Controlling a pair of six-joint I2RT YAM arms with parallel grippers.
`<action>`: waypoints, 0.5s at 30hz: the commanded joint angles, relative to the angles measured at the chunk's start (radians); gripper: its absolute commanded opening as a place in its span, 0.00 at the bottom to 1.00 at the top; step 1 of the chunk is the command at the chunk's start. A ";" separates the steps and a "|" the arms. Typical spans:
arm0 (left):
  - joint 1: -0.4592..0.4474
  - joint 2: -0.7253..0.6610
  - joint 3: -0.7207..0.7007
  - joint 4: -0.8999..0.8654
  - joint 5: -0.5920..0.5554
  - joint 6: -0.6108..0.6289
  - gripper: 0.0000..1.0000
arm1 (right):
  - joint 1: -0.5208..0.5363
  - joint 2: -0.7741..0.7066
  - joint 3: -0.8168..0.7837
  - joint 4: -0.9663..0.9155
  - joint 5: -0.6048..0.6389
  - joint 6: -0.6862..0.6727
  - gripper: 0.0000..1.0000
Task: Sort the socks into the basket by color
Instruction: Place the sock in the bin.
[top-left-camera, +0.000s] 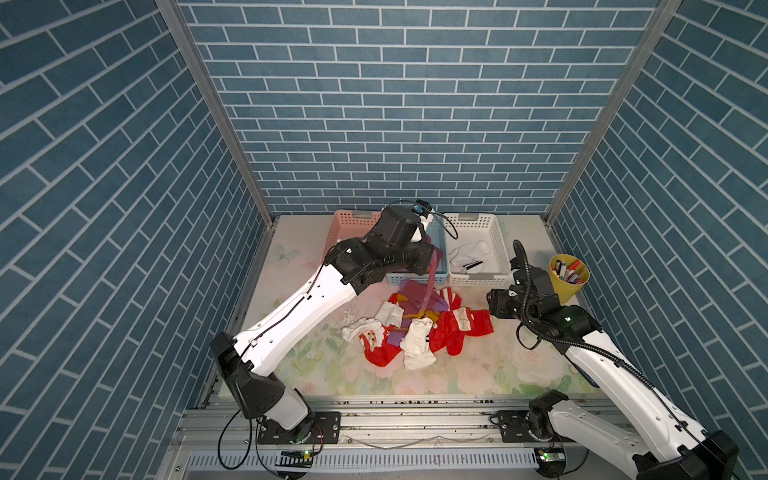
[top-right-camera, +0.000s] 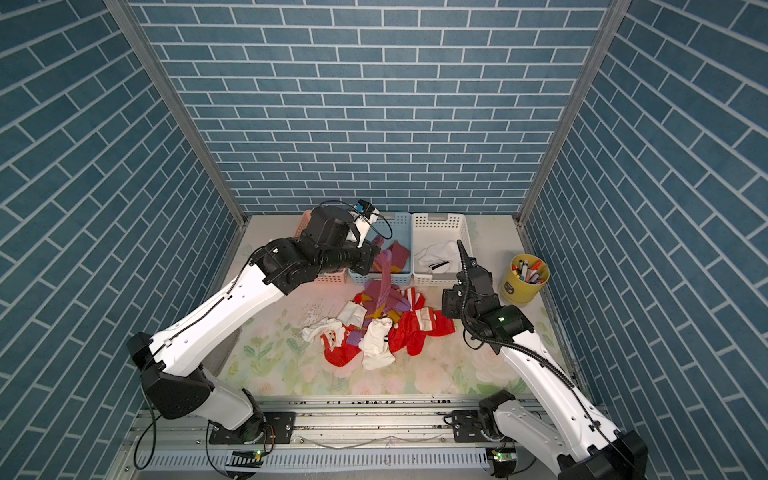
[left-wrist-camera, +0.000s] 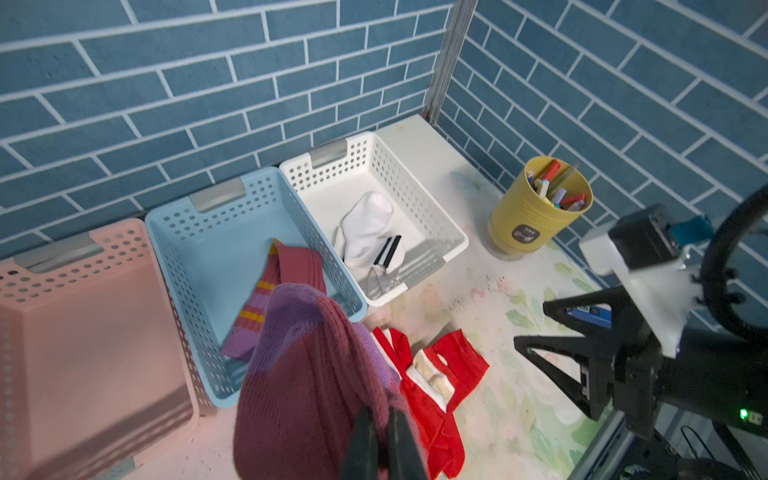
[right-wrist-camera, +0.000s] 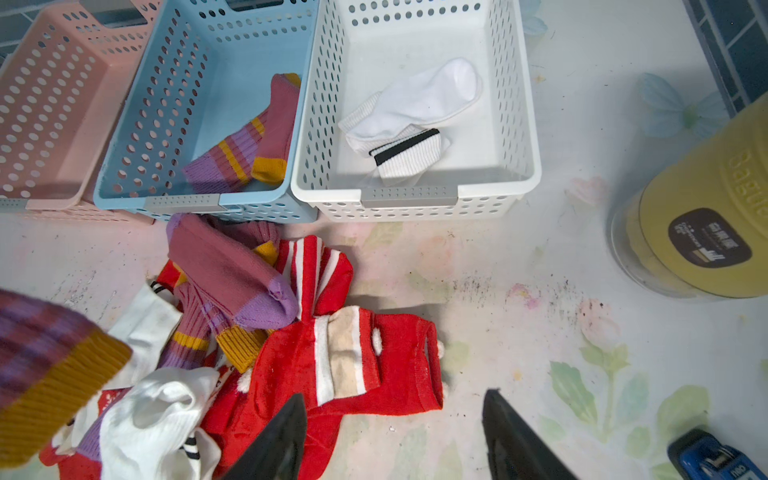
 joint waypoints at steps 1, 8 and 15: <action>0.029 0.039 0.045 -0.012 0.015 0.020 0.00 | -0.003 -0.029 -0.019 -0.019 0.010 0.055 0.68; 0.081 0.106 0.127 -0.018 0.039 0.027 0.00 | -0.004 -0.062 -0.038 -0.034 0.021 0.060 0.68; 0.116 0.168 0.183 0.012 0.035 0.027 0.00 | -0.004 -0.073 -0.045 -0.038 0.033 0.060 0.69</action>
